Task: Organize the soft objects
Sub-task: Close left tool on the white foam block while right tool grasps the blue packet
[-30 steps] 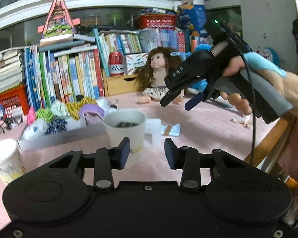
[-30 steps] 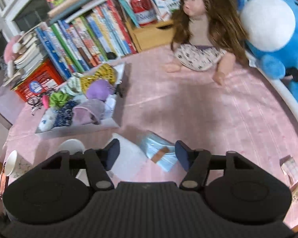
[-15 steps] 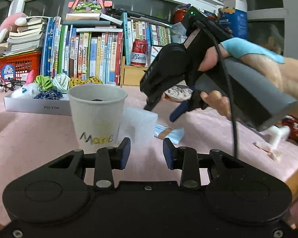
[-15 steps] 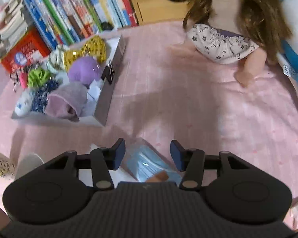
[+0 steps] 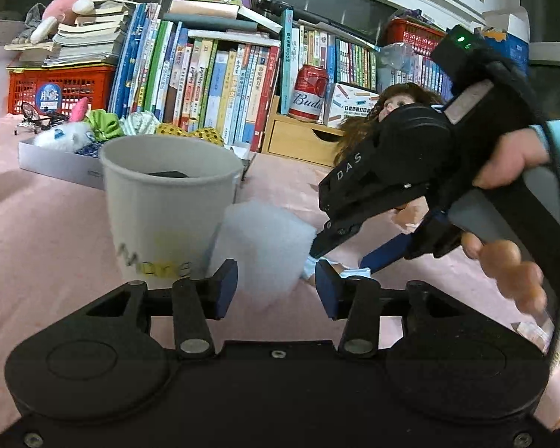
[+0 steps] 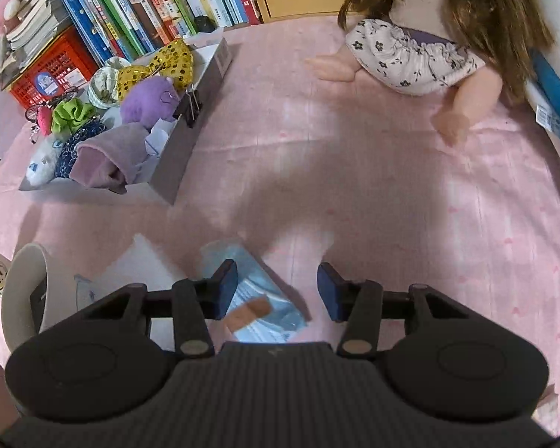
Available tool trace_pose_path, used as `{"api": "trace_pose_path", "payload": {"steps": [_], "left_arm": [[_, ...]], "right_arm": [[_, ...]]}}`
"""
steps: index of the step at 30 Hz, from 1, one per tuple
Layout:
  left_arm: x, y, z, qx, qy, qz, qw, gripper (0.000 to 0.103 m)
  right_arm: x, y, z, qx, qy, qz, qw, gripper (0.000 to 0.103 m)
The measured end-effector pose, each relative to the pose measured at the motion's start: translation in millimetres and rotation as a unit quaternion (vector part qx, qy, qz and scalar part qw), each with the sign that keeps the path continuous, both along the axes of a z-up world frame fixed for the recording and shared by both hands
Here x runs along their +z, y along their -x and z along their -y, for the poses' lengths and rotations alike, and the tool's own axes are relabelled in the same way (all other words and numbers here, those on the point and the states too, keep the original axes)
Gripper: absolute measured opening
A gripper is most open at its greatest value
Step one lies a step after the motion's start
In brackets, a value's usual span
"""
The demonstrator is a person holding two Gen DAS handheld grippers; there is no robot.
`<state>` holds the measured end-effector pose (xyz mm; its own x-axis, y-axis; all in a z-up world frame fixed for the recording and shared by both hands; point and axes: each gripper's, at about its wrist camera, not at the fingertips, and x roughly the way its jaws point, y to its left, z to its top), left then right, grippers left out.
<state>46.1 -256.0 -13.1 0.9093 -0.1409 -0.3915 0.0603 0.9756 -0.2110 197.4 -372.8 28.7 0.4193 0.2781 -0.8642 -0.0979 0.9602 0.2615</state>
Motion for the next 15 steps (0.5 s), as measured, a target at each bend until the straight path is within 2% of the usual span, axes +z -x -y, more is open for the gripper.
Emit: {"api": "trace_pose_path", "payload": {"steps": [2,3,5,9,15], "left_arm": [[0.1,-3.9,2.0,-0.007,0.010,-0.007,0.9999,0.039],[0.2,-4.8,3.7,-0.011,0.008,-0.008,0.9999,0.027],[-0.1,-6.5,6.9,-0.022,-0.003,-0.011,0.9997,0.016],[-1.2,-5.7,6.3,-0.034,-0.012,-0.015,0.9992,0.014],[-1.2,19.5,-4.8,-0.070,-0.024,-0.011,0.9972,0.014]], "right_arm": [[0.0,2.9,3.3,0.005,0.000,0.001,1.000,0.056],[-0.2,3.8,4.7,0.005,-0.001,0.000,1.000,0.053],[-0.1,6.4,8.4,0.006,-0.006,-0.003,1.000,0.047],[-0.1,14.7,13.7,0.013,-0.021,-0.010,1.000,0.041],[3.2,33.3,18.0,0.017,-0.024,-0.006,1.000,0.041]]}}
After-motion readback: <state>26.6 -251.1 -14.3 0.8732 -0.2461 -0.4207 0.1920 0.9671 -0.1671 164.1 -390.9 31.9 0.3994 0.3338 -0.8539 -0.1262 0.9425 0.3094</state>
